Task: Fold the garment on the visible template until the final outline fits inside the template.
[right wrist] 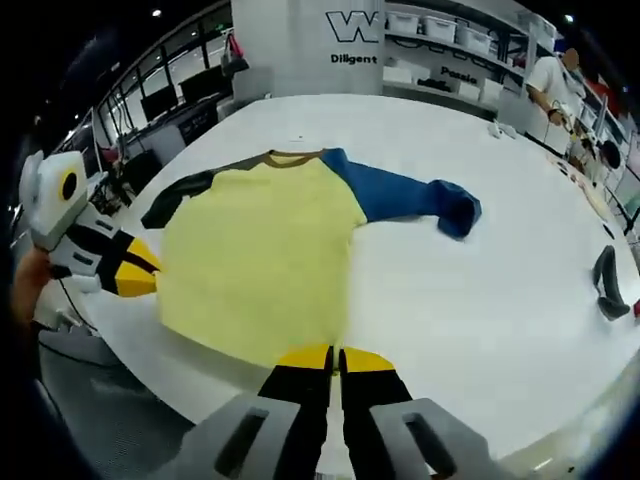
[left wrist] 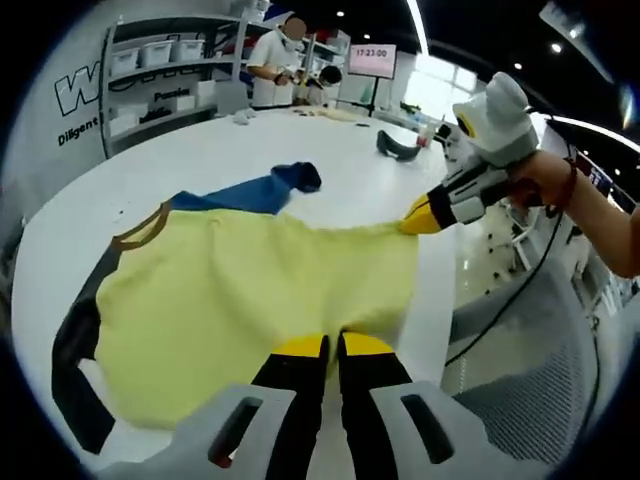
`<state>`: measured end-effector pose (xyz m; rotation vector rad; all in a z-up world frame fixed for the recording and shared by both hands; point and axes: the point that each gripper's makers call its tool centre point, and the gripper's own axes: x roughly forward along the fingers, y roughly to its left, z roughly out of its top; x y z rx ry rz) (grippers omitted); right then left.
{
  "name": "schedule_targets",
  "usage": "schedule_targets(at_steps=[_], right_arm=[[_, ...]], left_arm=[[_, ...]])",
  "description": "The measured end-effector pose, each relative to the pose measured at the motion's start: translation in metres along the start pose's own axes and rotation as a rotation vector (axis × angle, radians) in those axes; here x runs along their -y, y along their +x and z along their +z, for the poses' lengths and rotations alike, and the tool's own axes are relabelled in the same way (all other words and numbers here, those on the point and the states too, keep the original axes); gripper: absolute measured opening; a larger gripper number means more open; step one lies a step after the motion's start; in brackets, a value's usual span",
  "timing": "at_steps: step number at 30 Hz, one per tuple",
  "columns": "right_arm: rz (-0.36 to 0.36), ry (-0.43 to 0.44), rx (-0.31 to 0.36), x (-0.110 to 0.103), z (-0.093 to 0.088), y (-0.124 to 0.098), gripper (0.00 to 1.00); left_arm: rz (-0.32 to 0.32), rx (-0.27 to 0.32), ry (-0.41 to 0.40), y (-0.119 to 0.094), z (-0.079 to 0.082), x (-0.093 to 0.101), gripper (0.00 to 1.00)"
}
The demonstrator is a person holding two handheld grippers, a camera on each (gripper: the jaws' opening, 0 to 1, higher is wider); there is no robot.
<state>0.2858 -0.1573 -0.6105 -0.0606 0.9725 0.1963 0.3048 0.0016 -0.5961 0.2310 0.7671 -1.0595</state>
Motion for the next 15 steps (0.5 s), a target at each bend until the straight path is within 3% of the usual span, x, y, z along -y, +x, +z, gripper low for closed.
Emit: schedule_targets(at_steps=[2,15], right_arm=[[-0.011,-0.026,-0.043,0.001,-0.012,0.003,0.0],[-0.023,-0.056,-0.143,0.005,-0.052,0.027,0.0]], left_arm=[[-0.011,-0.017,-0.004,0.005,-0.005,0.005,0.05],[-0.025,-0.085,-0.047,0.027,-0.037,0.014,0.05]])
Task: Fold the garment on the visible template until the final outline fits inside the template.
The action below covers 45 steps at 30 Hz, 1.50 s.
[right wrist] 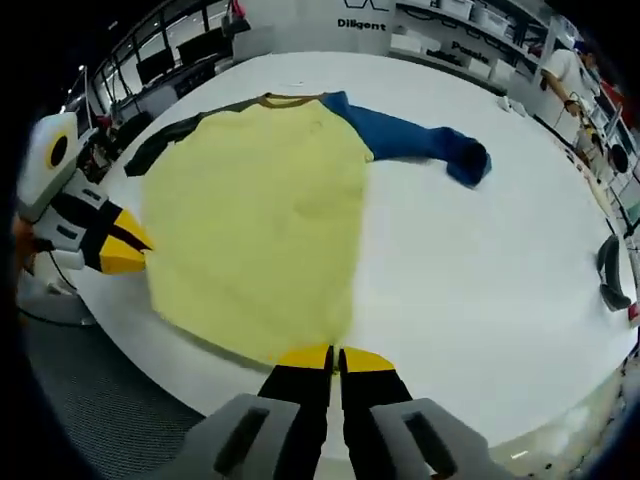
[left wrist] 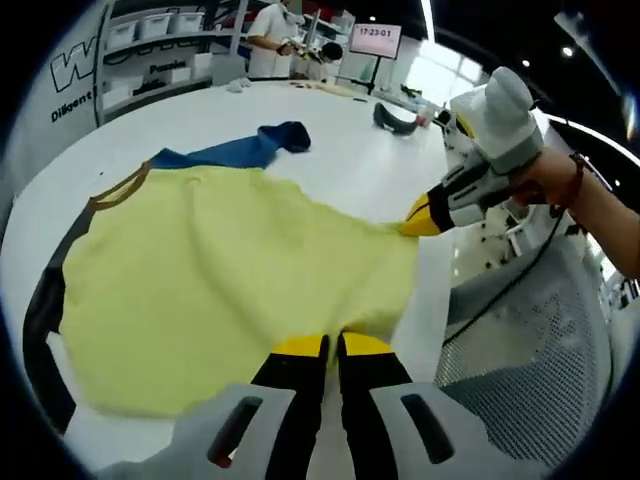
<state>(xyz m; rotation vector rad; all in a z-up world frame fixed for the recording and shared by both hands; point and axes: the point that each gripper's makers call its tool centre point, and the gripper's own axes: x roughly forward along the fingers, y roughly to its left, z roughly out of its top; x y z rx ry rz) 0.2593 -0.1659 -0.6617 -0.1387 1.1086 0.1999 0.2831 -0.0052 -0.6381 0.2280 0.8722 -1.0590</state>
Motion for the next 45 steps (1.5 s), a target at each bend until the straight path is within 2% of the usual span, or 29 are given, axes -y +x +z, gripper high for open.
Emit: schedule_targets(at_steps=[5,9,12,13,15,17,18,20,21,23,26,31,34,35,37,40,45], right_arm=[[-0.003,-0.031,-0.037,-0.001,-0.011,0.012,0.0],[-0.032,-0.037,-0.027,0.003,-0.009,0.013,0.0],[-0.057,-0.048,0.031,0.006,0.002,0.006,0.02],[-0.047,-0.036,0.058,0.003,0.008,0.003,0.05],[-0.027,-0.027,0.113,-0.002,0.019,0.0,0.13],[0.015,-0.052,0.169,-0.015,0.033,-0.006,0.18],[0.053,-0.059,0.206,-0.026,0.042,-0.011,0.19],[0.103,-0.07,0.262,-0.042,0.055,-0.016,0.22],[0.139,-0.083,0.301,-0.055,0.064,-0.02,0.26],[0.17,-0.112,0.324,-0.069,0.072,-0.024,0.31],[0.227,-0.176,0.384,-0.098,0.088,-0.029,0.37],[0.295,-0.2,0.393,-0.132,0.098,-0.025,0.46],[0.329,-0.232,0.387,-0.151,0.098,-0.02,0.49],[0.356,-0.265,0.382,-0.165,0.098,-0.016,0.5],[0.376,-0.3,0.39,-0.178,0.1,-0.012,0.49],[0.407,-0.378,0.384,-0.199,0.101,-0.001,0.49],[0.417,-0.443,0.381,-0.21,0.102,0.007,0.45]], left_arm=[[-0.004,-0.02,-0.007,0.006,-0.008,0.002,0.05],[0.004,0.004,-0.01,0.006,-0.009,0.001,0.05],[-0.003,0.071,-0.054,0.001,-0.002,0.0,0.08],[0.01,0.107,-0.059,-0.003,0.003,-0.003,0.11],[0.018,0.127,-0.053,-0.01,0.007,-0.004,0.19],[0.053,0.166,-0.069,-0.019,0.013,-0.011,0.32],[0.058,0.172,-0.071,-0.021,0.013,-0.012,0.37],[0.098,0.224,-0.116,-0.035,0.016,-0.024,0.44],[0.103,0.231,-0.128,-0.038,0.016,-0.026,0.47],[0.147,0.254,-0.173,-0.053,0.011,-0.041,0.53],[0.212,0.26,-0.172,-0.071,0.003,-0.06,0.63],[0.279,0.284,-0.219,-0.093,-0.01,-0.081,0.81],[0.299,0.296,-0.232,-0.103,-0.016,-0.088,0.86],[0.312,0.303,-0.231,-0.108,-0.018,-0.091,0.88],[0.322,0.312,-0.224,-0.113,-0.019,-0.093,0.92],[0.336,0.321,-0.211,-0.12,-0.022,-0.096,0.95],[0.345,0.322,-0.203,-0.125,-0.024,-0.098,0.95]])
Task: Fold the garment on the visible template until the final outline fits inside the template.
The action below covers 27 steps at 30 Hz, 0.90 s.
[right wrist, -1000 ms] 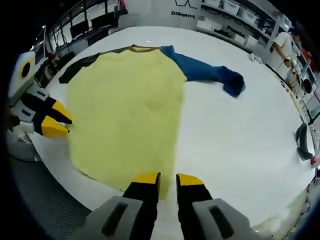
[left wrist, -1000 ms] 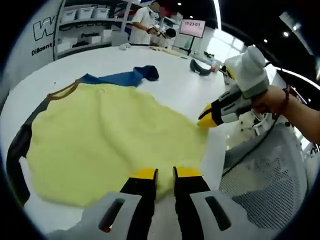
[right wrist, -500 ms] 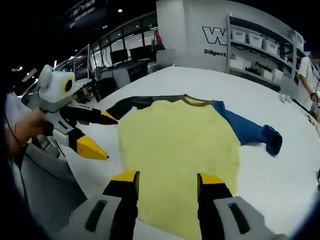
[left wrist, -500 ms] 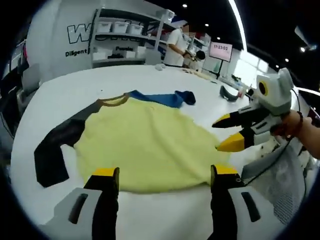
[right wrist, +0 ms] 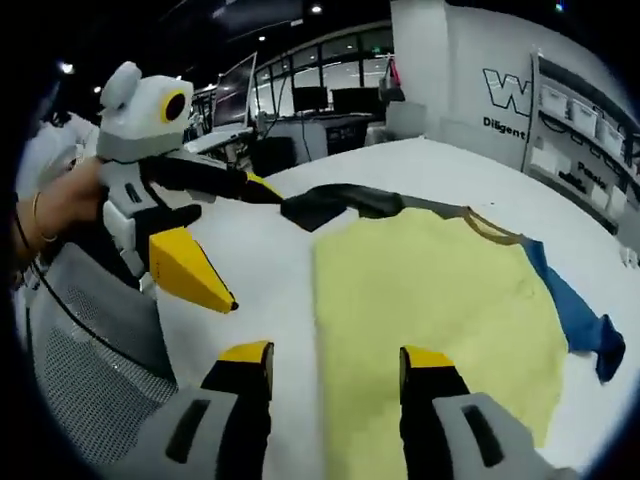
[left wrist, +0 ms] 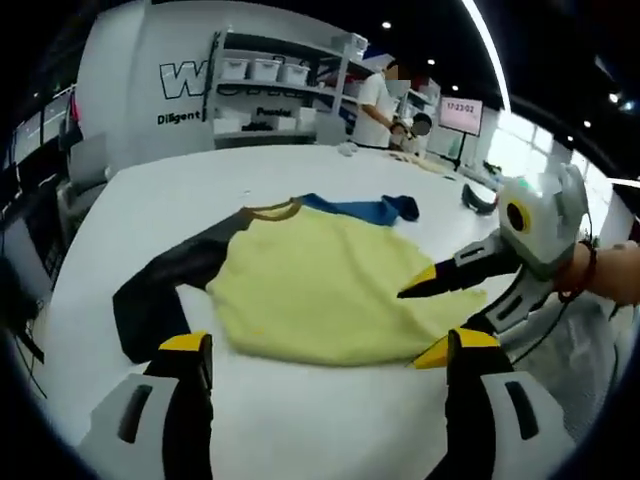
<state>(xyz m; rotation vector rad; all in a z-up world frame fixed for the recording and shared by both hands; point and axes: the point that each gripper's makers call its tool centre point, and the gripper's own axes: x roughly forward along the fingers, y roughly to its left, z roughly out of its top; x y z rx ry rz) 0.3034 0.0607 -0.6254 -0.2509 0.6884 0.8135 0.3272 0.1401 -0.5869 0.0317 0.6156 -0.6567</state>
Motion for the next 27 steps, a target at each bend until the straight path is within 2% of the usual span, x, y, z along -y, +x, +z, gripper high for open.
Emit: schedule_targets(at_steps=[4,5,6,7,9,12,16,17,20,23,26,27], right_arm=[[0.012,-0.014,0.003,-0.002,0.001,0.005,0.37],[0.03,-0.025,-0.007,-0.005,0.0,0.014,0.35],[0.045,-0.078,-0.012,-0.006,0.002,0.026,0.32],[0.044,-0.093,-0.014,-0.006,0.003,0.031,0.31],[0.052,-0.186,-0.003,-0.009,0.009,0.053,0.26],[0.052,-0.236,-0.028,-0.008,0.006,0.063,0.21],[0.065,-0.24,-0.064,-0.008,-0.003,0.072,0.17],[0.054,-0.204,-0.079,-0.008,-0.009,0.071,0.15],[0.03,-0.263,-0.063,0.003,-0.003,0.077,0.0],[0.06,-0.178,-0.061,0.004,0.003,0.078,0.0],[0.053,-0.196,-0.05,0.011,0.009,0.076,0.0],[0.052,-0.173,-0.04,0.013,0.013,0.073,0.0]], left_arm=[[0.001,0.005,0.0,-0.001,0.0,-0.001,0.94],[0.009,0.025,-0.013,-0.004,0.003,-0.006,0.93],[0.013,0.026,-0.014,-0.004,0.002,-0.007,0.93],[0.038,0.011,-0.012,-0.007,-0.001,-0.014,0.93],[0.059,0.024,-0.04,-0.013,-0.004,-0.022,0.92],[0.068,0.028,-0.039,-0.015,-0.005,-0.025,0.91],[0.072,0.04,-0.044,-0.016,-0.005,-0.027,0.9],[0.071,0.038,-0.048,-0.015,-0.006,-0.028,0.9],[0.069,0.03,-0.051,-0.014,-0.008,-0.028,0.88],[0.052,0.034,-0.042,-0.012,-0.008,-0.025,0.89],[0.022,0.034,-0.018,-0.008,-0.006,-0.019,0.9],[0.019,0.034,-0.017,-0.008,-0.006,-0.018,0.89]])
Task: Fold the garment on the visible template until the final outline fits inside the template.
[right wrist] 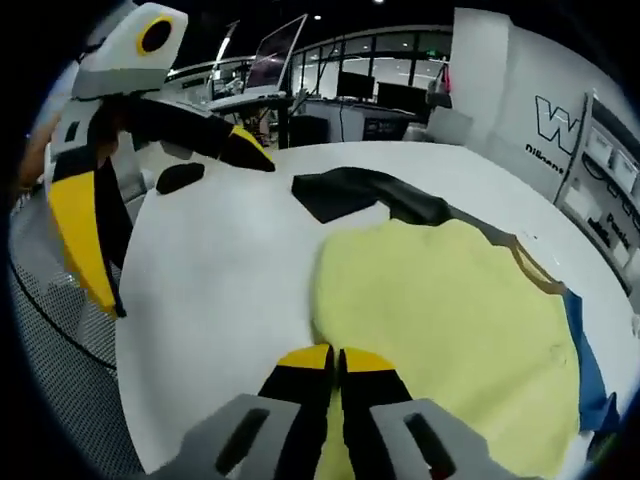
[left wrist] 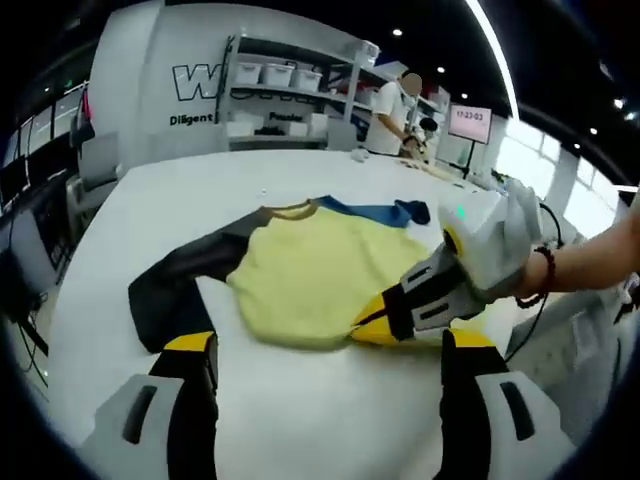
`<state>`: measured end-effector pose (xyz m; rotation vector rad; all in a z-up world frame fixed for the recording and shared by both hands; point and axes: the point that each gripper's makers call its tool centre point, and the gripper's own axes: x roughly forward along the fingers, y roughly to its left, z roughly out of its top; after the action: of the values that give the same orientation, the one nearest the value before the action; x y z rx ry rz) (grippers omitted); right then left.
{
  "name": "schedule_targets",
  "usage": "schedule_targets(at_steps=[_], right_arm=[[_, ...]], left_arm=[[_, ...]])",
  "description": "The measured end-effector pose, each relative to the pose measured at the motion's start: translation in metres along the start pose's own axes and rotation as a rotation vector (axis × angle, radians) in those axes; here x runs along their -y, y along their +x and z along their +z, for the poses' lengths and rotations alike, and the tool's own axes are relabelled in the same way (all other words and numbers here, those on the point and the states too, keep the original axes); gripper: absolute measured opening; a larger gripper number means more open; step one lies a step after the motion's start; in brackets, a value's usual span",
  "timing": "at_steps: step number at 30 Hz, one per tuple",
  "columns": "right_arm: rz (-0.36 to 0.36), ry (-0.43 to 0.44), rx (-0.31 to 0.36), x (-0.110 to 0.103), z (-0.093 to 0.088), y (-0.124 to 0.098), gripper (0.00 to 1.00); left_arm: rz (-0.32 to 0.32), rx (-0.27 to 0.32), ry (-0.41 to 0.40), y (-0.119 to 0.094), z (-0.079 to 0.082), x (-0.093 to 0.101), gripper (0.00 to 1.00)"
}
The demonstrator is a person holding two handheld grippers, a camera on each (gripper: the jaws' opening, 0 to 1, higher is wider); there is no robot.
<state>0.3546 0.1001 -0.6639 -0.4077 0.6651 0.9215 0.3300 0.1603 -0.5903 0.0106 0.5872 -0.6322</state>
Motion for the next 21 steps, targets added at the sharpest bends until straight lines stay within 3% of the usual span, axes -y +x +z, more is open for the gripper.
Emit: schedule_targets(at_steps=[3,9,11,21], right_arm=[[0.015,0.099,0.038,0.008,0.009,-0.004,0.0],[-0.01,0.264,0.141,0.043,0.031,-0.024,0.0],[-0.033,0.313,0.131,0.059,0.029,-0.028,0.0],[-0.08,0.371,0.142,0.105,0.022,-0.037,0.0]], left_arm=[[-0.007,0.004,0.0,0.002,0.002,0.002,0.88],[-0.027,-0.024,-0.007,0.011,-0.004,0.006,0.87],[-0.034,-0.032,-0.009,0.015,-0.005,0.008,0.87],[-0.063,-0.062,-0.023,0.043,-0.005,0.009,0.8]])
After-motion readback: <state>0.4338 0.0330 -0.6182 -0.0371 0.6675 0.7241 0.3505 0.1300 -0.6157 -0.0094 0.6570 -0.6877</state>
